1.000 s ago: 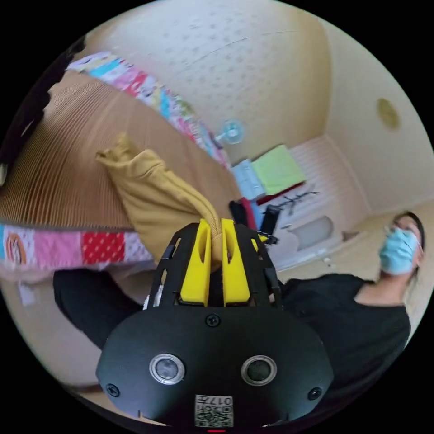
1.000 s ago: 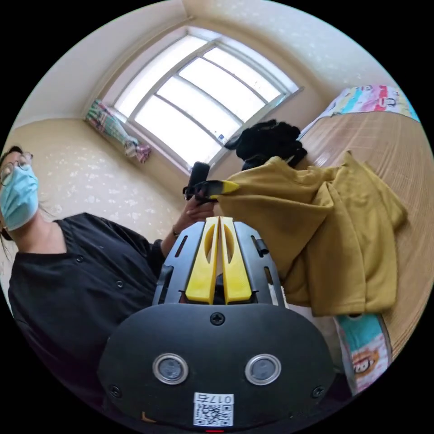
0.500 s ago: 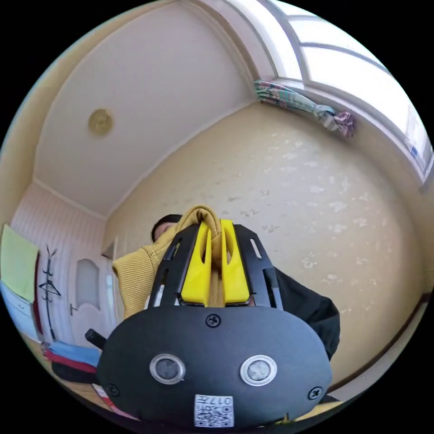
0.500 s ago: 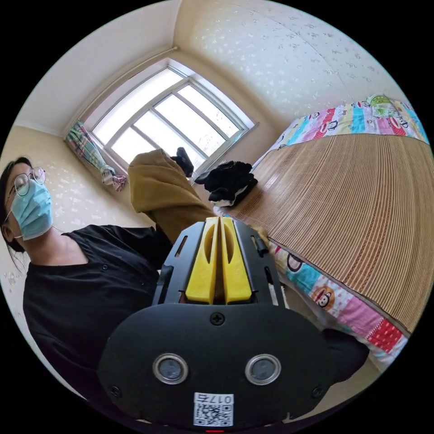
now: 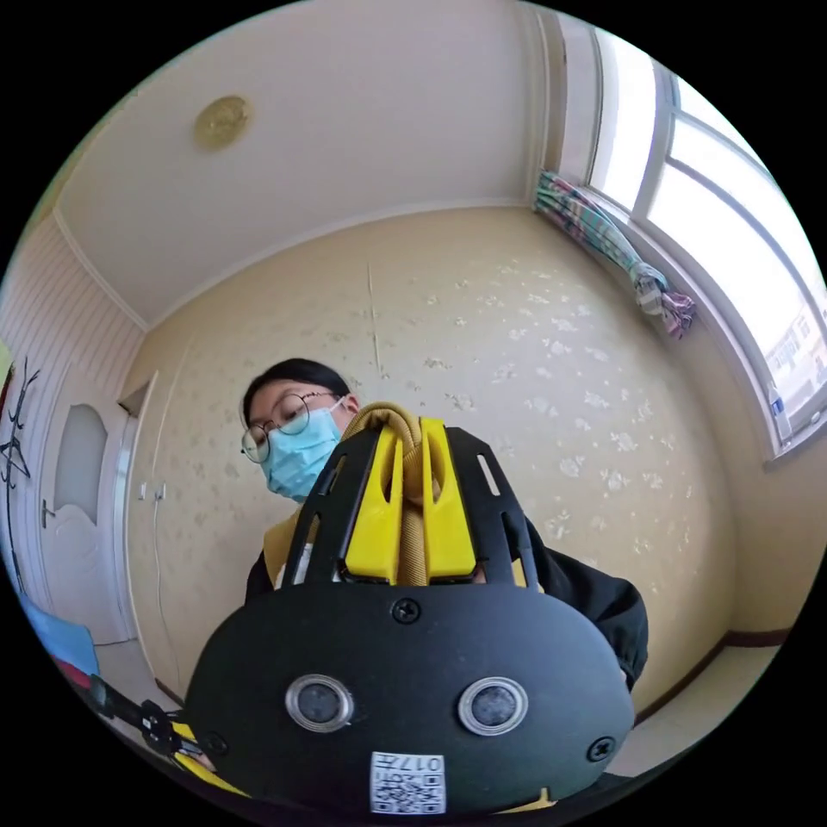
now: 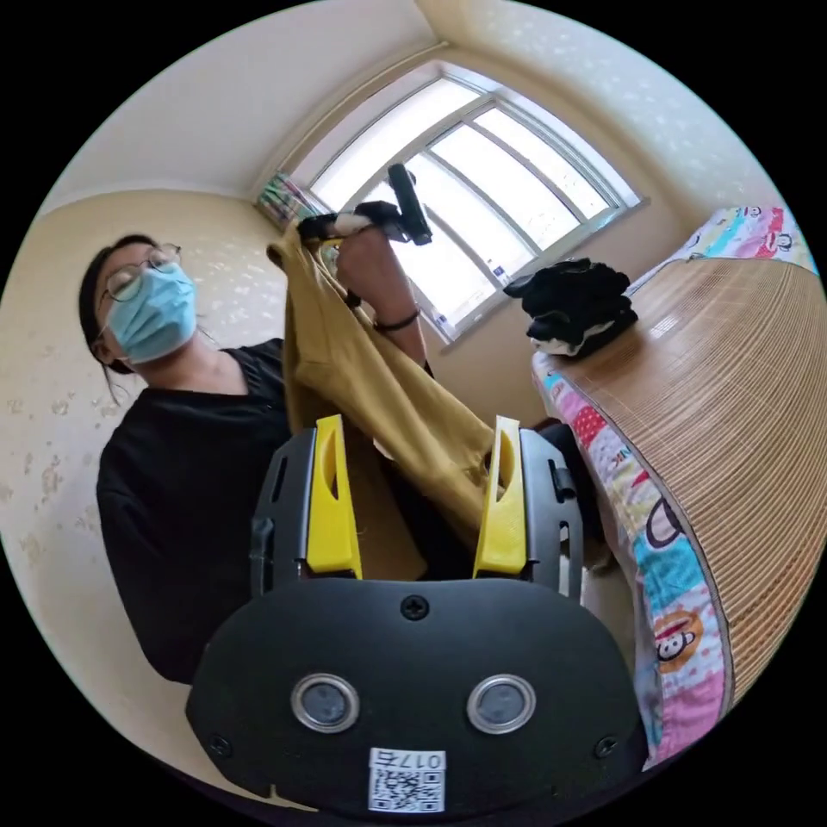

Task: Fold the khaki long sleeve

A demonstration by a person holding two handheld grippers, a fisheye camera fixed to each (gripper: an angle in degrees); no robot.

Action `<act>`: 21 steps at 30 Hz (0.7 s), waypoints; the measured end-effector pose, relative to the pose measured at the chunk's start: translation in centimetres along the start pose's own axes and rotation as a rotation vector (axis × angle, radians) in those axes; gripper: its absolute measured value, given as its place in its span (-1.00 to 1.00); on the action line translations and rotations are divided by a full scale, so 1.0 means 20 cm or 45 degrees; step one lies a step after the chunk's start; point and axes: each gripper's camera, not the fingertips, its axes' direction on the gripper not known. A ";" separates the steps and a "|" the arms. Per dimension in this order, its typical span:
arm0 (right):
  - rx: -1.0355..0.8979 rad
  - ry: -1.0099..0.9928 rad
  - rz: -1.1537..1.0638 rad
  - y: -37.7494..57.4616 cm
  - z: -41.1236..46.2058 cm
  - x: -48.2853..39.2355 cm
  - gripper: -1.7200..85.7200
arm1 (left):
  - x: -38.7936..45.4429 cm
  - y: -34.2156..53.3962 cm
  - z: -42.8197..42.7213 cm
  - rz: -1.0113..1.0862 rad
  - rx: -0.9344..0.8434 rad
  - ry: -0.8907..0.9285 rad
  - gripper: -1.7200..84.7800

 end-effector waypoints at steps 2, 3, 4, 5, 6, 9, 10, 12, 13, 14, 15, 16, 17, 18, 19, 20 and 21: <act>-0.091 0.063 0.021 0.01 0.09 0.00 -0.37 | 0.02 0.05 -0.02 -0.005 0.076 -0.040 -0.89; -0.177 0.072 0.030 0.01 0.17 -0.01 -0.34 | 0.02 0.05 -0.02 -0.004 0.087 -0.042 -0.89; -0.214 0.063 0.033 0.01 0.21 -0.01 -0.33 | 0.02 0.07 -0.02 -0.004 0.101 -0.059 -0.88; -0.283 0.010 0.027 0.01 0.27 -0.02 -0.33 | 0.03 0.07 -0.02 -0.001 0.108 -0.081 -0.88; -0.333 -0.057 0.013 0.01 0.33 -0.04 -0.34 | 0.03 0.07 -0.02 0.003 0.112 -0.093 -0.88; -0.323 -0.087 0.018 0.04 0.39 -0.08 -0.39 | 0.04 0.08 -0.02 0.028 0.163 -0.128 -0.89; -0.302 -0.067 0.027 0.05 0.39 -0.08 -0.42 | 0.03 0.08 -0.01 0.033 0.174 -0.127 -0.89; -0.230 -0.060 0.055 0.04 0.40 -0.07 -0.61 | 0.01 0.08 0.01 0.037 0.172 -0.123 -0.89; -0.194 -0.097 0.042 0.04 0.39 -0.07 -0.65 | -0.01 0.09 0.02 0.034 0.166 -0.131 -0.89; -0.117 -0.153 0.037 0.04 0.36 -0.06 -0.74 | -0.03 0.09 0.04 0.032 0.160 -0.141 -0.89; -0.060 -0.154 0.060 0.03 0.32 -0.06 -0.80 | -0.04 0.09 0.05 0.032 0.158 -0.142 -0.89; -0.038 -0.130 0.069 0.03 0.30 -0.07 -0.82 | -0.05 0.09 0.06 0.032 0.157 -0.146 -0.89; 0.014 -0.066 0.077 0.03 0.24 -0.10 -0.84 | -0.04 0.08 0.08 0.039 0.150 -0.163 -0.89; 0.067 -0.005 0.080 0.03 0.17 -0.15 -0.86 | -0.03 0.07 0.09 0.045 0.142 -0.176 -0.89; 0.094 0.022 0.080 0.02 0.12 -0.17 -0.86 | 0.00 0.04 0.11 0.058 0.118 -0.215 -0.89; 0.149 0.085 0.079 0.00 0.03 -0.24 -0.87 | 0.04 0.00 0.13 0.056 0.078 -0.276 -0.88; 0.203 0.185 0.077 -0.04 -0.06 -0.32 -0.88 | 0.06 -0.02 0.15 0.044 0.052 -0.318 -0.88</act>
